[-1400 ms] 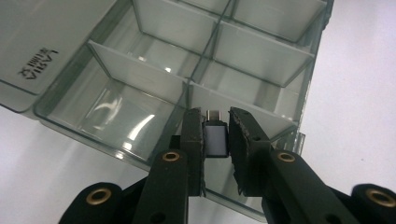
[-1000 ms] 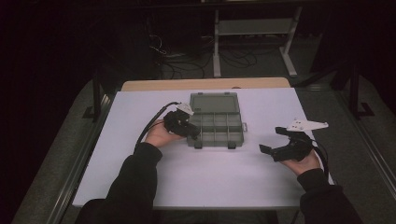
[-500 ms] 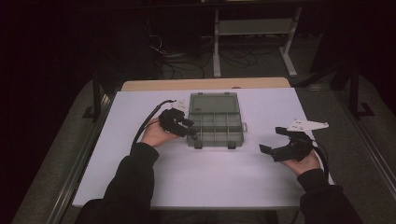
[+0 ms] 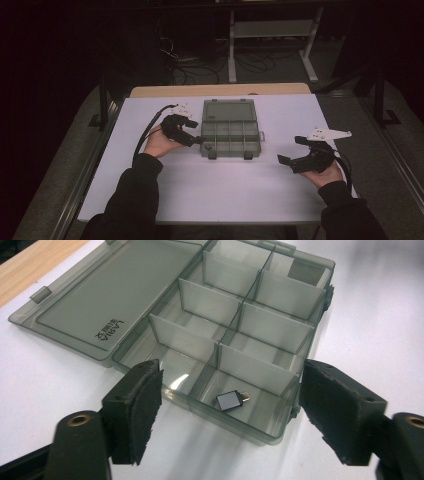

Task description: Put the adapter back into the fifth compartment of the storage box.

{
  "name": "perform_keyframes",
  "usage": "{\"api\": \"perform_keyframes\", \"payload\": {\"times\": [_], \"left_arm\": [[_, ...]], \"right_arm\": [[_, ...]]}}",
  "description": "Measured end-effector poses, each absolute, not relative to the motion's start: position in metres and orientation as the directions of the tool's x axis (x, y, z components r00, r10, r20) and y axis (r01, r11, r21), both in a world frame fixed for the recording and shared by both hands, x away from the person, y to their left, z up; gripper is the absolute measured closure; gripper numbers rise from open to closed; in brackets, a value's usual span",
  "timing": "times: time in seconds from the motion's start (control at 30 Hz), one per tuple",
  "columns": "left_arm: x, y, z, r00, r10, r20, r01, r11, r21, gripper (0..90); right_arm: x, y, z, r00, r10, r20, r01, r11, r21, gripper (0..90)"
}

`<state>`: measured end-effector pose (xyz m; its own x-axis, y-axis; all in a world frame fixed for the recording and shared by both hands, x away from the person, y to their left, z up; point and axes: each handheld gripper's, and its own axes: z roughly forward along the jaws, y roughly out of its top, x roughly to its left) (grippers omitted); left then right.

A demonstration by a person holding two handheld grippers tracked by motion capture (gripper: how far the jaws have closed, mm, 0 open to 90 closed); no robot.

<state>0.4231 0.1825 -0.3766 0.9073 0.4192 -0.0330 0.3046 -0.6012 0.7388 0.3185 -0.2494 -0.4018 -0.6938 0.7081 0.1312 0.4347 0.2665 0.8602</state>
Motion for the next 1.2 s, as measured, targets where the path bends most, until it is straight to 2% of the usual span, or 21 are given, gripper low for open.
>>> {"api": "perform_keyframes", "payload": {"times": [0.03,0.3,0.37,0.6,0.73,1.2], "left_arm": [[0.423,0.184,-0.376,0.905,0.424,-0.033,0.307,-0.599,0.740,20.5],[0.419,0.205,-0.377,0.896,0.438,-0.073,0.326,-0.536,0.779,14.0],[0.417,0.211,-0.377,0.893,0.442,-0.080,0.320,-0.502,0.803,8.8],[0.408,0.227,-0.372,0.887,0.453,-0.084,0.315,-0.463,0.828,5.8],[0.402,0.235,-0.368,0.880,0.468,-0.084,0.312,-0.436,0.844,0.0],[0.383,0.250,-0.371,0.870,0.487,-0.077,0.317,-0.435,0.843,0.0]], "right_arm": [[0.319,-0.249,-0.402,-0.694,0.708,0.132,0.436,0.267,0.860,0.0],[0.319,-0.249,-0.402,-0.694,0.709,0.130,0.436,0.269,0.859,0.0],[0.319,-0.249,-0.403,-0.691,0.710,0.132,0.438,0.267,0.858,0.0],[0.319,-0.249,-0.403,-0.693,0.709,0.128,0.436,0.271,0.858,0.0],[0.319,-0.249,-0.403,-0.692,0.710,0.129,0.436,0.270,0.858,0.0],[0.319,-0.248,-0.402,-0.696,0.705,0.137,0.442,0.270,0.856,0.0]]}}
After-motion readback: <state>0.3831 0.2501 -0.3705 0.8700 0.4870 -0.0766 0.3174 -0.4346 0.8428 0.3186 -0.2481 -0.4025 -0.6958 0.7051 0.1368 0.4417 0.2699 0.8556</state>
